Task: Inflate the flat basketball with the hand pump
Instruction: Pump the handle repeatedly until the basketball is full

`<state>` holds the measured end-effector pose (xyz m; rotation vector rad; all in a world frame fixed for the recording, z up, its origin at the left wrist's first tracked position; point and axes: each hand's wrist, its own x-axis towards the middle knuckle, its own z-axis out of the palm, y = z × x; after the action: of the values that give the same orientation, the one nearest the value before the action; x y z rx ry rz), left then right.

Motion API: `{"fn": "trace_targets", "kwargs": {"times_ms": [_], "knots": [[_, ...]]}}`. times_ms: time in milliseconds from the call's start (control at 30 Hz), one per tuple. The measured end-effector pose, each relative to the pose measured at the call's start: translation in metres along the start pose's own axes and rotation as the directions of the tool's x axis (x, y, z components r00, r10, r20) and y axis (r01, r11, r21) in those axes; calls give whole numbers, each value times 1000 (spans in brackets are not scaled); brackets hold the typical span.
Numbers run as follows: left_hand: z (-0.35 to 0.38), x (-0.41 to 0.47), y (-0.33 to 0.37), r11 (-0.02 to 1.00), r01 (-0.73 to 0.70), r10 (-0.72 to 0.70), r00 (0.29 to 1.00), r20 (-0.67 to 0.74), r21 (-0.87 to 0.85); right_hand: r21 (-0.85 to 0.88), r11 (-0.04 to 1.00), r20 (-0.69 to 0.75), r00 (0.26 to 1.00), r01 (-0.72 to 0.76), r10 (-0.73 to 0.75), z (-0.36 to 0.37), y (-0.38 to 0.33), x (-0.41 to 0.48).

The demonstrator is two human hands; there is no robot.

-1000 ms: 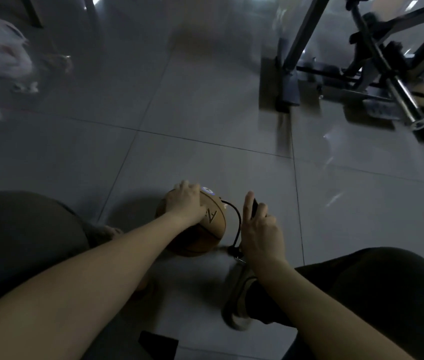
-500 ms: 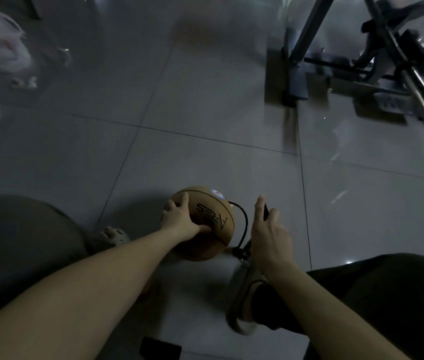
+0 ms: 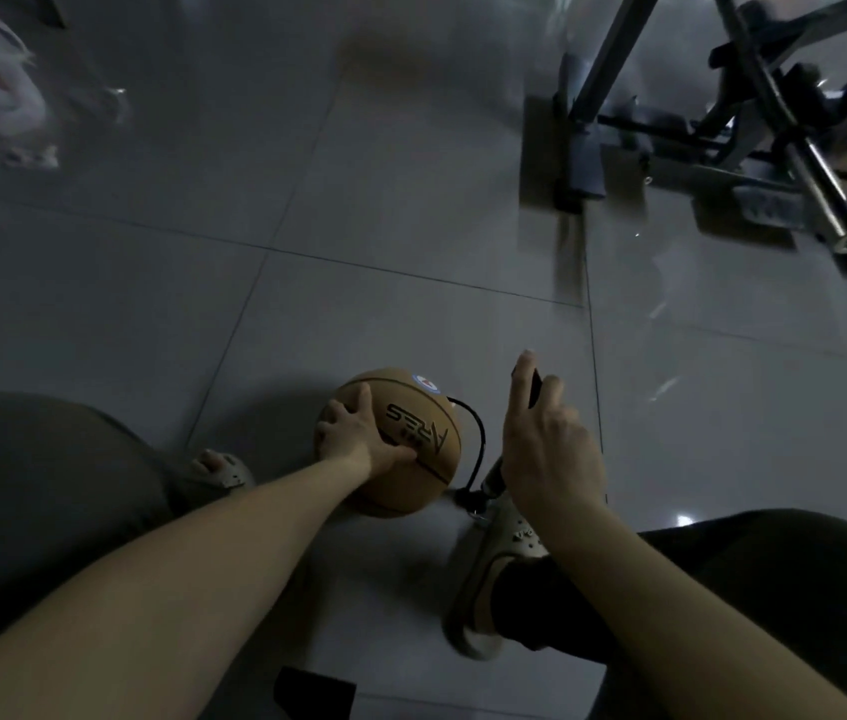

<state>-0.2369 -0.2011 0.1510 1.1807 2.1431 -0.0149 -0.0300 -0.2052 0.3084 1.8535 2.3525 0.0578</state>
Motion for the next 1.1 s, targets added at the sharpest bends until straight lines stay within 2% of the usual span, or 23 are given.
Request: {"fn": "trace_targets", "kwargs": {"times_ms": [167,333,433,667,767,967,1100], "knots": [[3,10,7,997,72,-72,996,-52,-18,-4,1000,66,997,30,-30,35,-1,5],[-6,22,23,994,101,-101,995,0,-32,-1,998,134,989,57,-56,64,-1,8],[-17,30,24,992,114,-113,993,37,-46,25,1000,146,989,13,-17,75,8,9],[-27,24,17,992,96,-89,993,82,-87,115,993,195,980,3,-26,54,3,0],[-25,19,14,991,100,-92,991,101,-85,97,995,127,992,-2,-11,27,5,2],[-20,9,9,993,76,-66,992,104,-89,20,999,-123,991,-47,49,-43,23,16],[-20,11,6,993,76,-67,993,102,-87,-10,1000,-97,995,-17,16,-38,15,9]]}}
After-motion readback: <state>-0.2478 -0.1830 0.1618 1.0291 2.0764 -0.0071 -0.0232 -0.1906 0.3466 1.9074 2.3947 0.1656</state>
